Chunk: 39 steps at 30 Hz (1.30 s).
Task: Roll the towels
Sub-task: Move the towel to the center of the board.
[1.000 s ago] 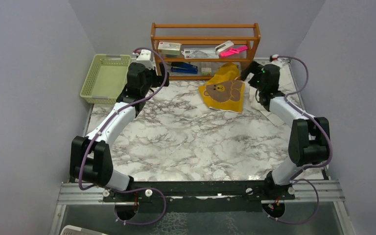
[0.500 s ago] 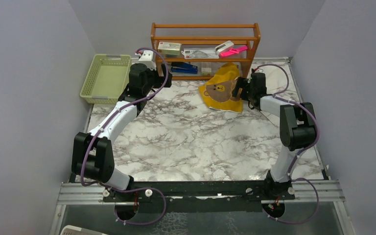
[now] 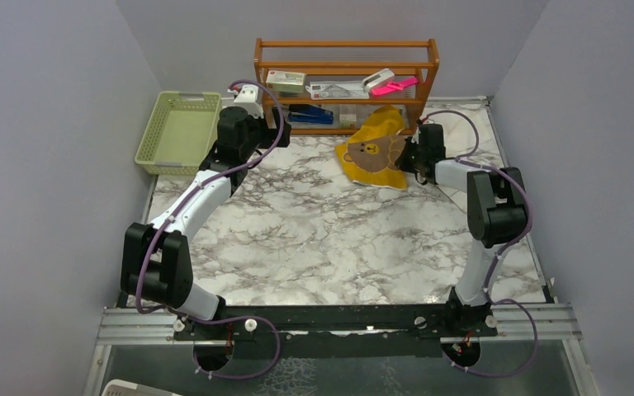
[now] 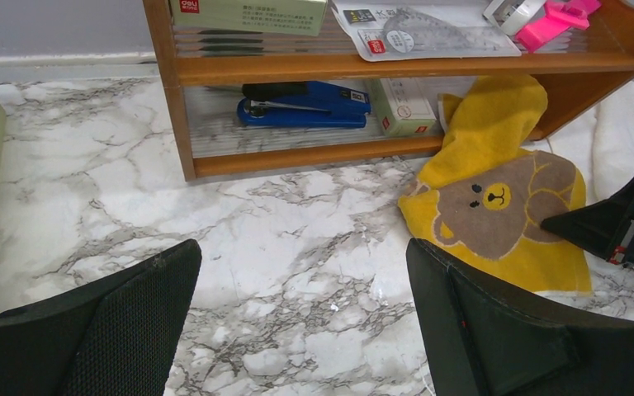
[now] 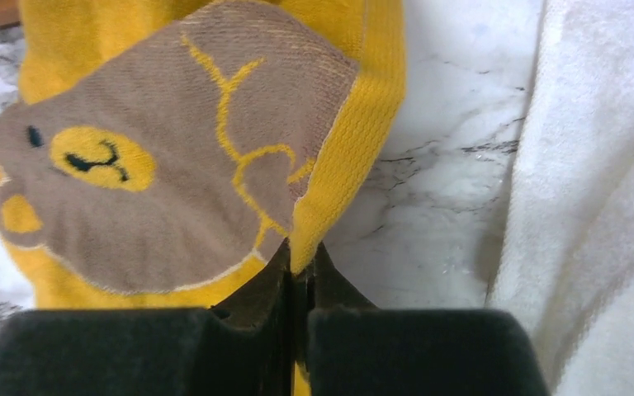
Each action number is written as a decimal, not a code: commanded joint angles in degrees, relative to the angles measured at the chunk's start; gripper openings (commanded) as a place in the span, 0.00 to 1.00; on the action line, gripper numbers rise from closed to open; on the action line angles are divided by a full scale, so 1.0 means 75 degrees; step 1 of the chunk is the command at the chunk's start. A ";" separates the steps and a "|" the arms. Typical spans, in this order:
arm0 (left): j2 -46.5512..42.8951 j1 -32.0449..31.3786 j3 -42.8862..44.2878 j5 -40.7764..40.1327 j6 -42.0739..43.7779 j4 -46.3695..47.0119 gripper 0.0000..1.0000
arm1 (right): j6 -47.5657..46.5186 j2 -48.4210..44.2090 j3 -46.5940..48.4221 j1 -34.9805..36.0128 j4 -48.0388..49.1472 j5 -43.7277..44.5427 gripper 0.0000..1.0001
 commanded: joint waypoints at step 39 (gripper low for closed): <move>0.1309 -0.3249 -0.0929 -0.0996 -0.0698 -0.1729 0.81 | 0.0054 -0.2673 -0.0244 0.0260 -0.0072 -0.1469 1.00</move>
